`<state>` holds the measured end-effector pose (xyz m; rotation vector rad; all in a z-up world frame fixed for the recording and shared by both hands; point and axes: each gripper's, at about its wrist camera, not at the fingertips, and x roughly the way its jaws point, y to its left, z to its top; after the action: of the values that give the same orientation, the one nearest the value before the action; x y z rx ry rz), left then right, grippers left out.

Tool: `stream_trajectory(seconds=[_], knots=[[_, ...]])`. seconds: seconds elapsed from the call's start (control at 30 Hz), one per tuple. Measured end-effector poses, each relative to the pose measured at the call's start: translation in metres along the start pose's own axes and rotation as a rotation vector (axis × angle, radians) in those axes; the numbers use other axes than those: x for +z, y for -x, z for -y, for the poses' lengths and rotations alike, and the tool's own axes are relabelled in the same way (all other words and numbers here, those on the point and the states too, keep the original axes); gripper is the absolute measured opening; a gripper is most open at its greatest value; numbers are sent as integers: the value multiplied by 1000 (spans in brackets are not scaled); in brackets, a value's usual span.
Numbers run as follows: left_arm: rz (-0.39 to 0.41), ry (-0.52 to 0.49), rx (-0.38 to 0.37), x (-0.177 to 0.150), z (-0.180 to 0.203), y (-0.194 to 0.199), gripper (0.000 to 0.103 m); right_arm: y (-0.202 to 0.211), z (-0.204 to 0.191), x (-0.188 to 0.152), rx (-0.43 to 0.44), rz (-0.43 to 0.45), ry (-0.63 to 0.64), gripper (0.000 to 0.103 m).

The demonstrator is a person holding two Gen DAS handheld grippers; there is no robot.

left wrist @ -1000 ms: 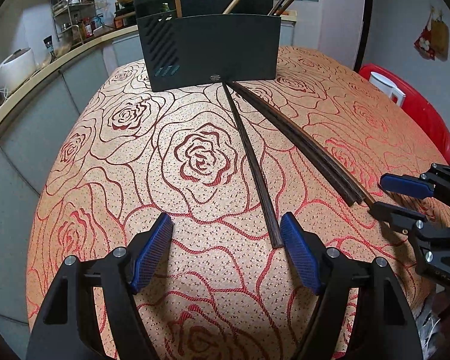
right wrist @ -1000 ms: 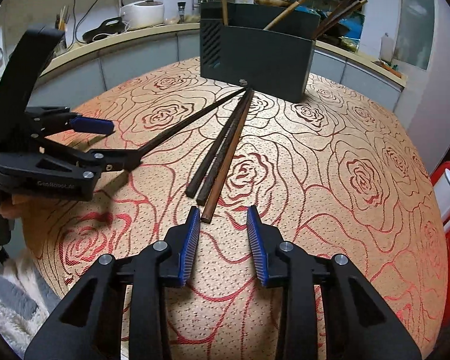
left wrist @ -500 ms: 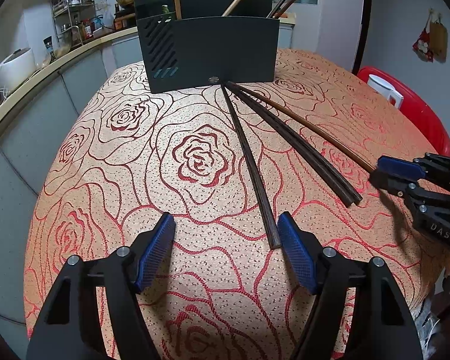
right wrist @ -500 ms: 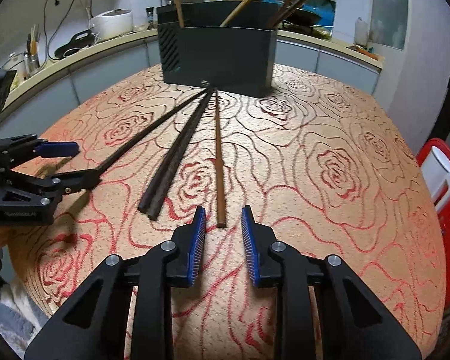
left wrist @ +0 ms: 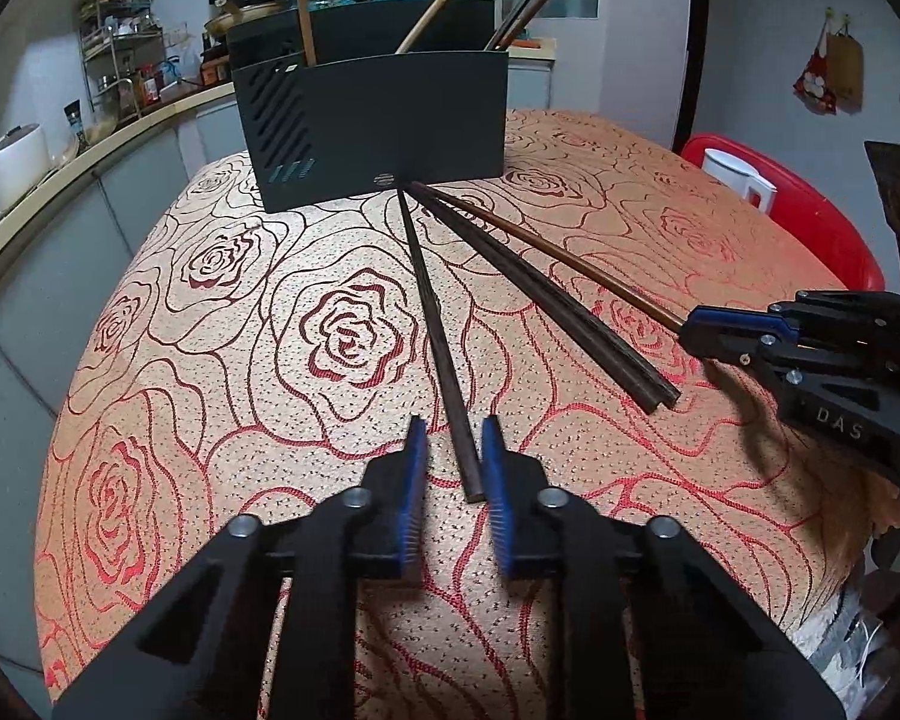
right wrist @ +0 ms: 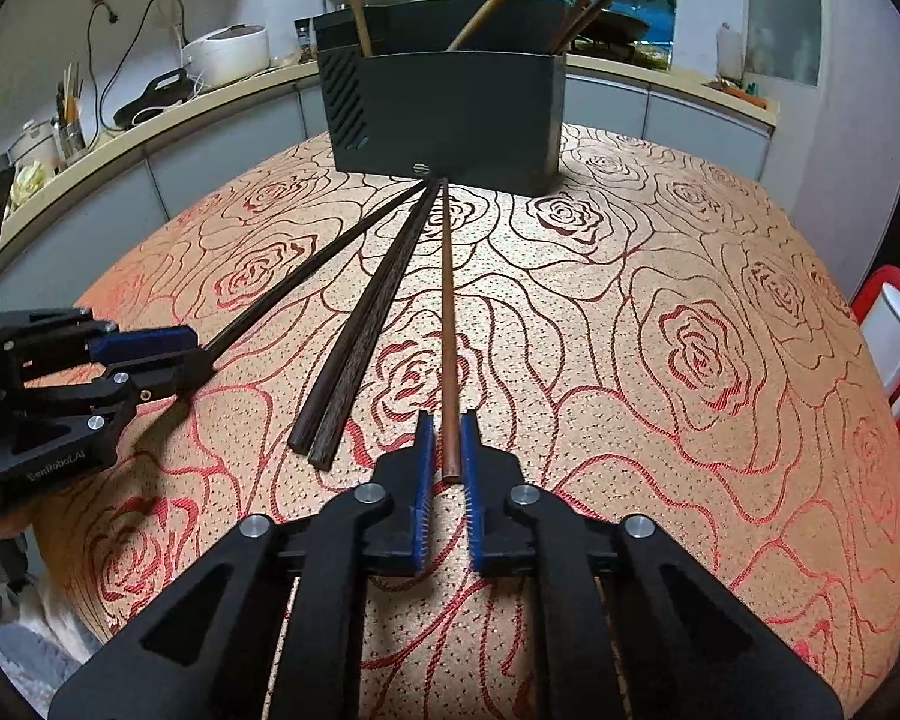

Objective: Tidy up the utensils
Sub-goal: 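Close the left tool on a black chopstick while the right tool grasps a brown one, then lift both chopsticks and carry them over the caddy with both tools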

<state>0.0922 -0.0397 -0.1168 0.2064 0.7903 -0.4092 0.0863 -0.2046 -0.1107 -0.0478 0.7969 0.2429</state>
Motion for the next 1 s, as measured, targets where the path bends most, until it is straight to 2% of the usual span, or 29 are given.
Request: stream_trajectory(seconds=[0.07,0.33,0.67,1.0], knots=[[0,9,-2,0,-2,0,10,0,3,0,16,-3,-17,8],[15,20,17,4,-9,9,8,13,11,3,17,16,-52,8],[153,12,63,29,-24,67,7,78,30,28,-5,192,-87,7],[302,-24,118,78,-36,122,7,128,34,68,-5,347,-59,7]])
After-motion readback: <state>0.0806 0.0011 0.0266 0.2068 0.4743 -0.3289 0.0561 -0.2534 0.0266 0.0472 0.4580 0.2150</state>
